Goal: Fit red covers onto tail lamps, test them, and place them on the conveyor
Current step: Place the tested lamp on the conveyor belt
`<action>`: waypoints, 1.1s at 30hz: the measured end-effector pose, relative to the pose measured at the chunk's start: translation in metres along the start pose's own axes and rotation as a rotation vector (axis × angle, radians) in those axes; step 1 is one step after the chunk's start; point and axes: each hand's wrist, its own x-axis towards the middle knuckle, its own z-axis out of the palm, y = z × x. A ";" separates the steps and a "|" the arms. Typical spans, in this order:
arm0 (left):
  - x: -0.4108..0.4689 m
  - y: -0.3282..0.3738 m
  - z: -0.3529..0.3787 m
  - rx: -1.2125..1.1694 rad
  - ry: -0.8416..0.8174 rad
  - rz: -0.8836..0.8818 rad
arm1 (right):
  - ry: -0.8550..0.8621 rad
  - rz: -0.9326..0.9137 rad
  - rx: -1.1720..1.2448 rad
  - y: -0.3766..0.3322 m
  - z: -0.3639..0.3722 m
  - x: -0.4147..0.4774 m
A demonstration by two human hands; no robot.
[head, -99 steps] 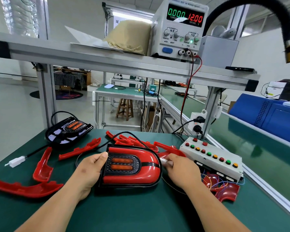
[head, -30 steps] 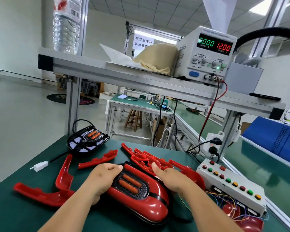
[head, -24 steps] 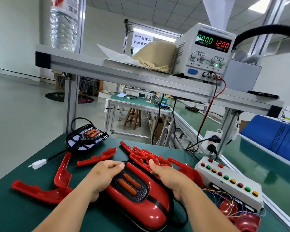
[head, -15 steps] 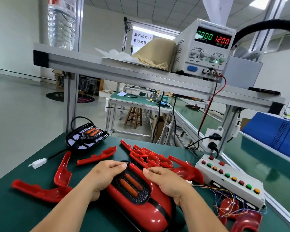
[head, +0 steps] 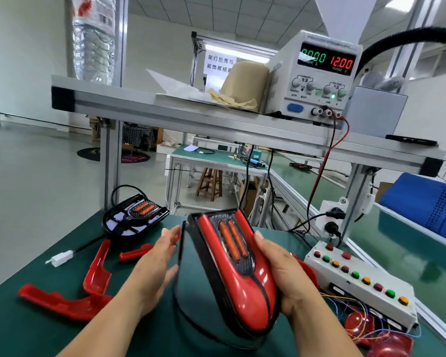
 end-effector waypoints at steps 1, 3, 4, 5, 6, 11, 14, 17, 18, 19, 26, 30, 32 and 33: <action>-0.002 0.000 0.004 -0.098 -0.012 -0.065 | -0.005 0.001 0.076 -0.001 0.003 0.001; -0.004 -0.002 0.012 -0.141 -0.016 -0.183 | 0.006 0.001 0.204 -0.002 0.011 0.002; -0.005 -0.003 0.016 -0.054 -0.021 -0.213 | 0.016 -0.003 0.249 -0.003 0.014 0.003; -0.005 -0.006 0.019 0.122 -0.029 -0.204 | 0.023 -0.011 0.293 -0.004 0.016 0.003; -0.003 -0.007 0.019 0.370 -0.039 -0.173 | 0.028 -0.023 0.333 -0.005 0.018 0.003; 0.004 0.006 -0.006 1.221 0.061 0.037 | 0.109 -0.104 0.437 -0.014 0.014 0.002; 0.004 0.018 -0.015 1.312 0.125 0.122 | 0.157 -0.113 0.495 -0.015 0.011 0.002; -0.004 0.024 -0.009 1.193 -0.136 0.061 | 0.230 -0.134 0.579 -0.016 0.008 0.005; -0.009 0.024 -0.003 1.191 -0.259 0.015 | 0.275 -0.139 0.592 -0.016 0.006 0.007; -0.011 0.024 0.000 1.204 -0.356 -0.024 | 0.315 -0.141 0.597 -0.017 0.004 0.007; -0.023 0.053 0.009 1.471 -0.609 -0.082 | 0.434 -0.086 0.670 -0.018 -0.007 0.008; -0.026 0.032 0.033 1.630 -0.518 0.168 | 0.449 -0.070 0.678 -0.020 -0.018 0.009; -0.020 0.033 0.028 1.487 -0.476 0.271 | 0.435 -0.066 0.663 -0.022 -0.025 0.007; -0.016 0.038 0.024 1.388 -0.461 0.262 | 0.430 -0.066 0.649 -0.023 -0.029 0.006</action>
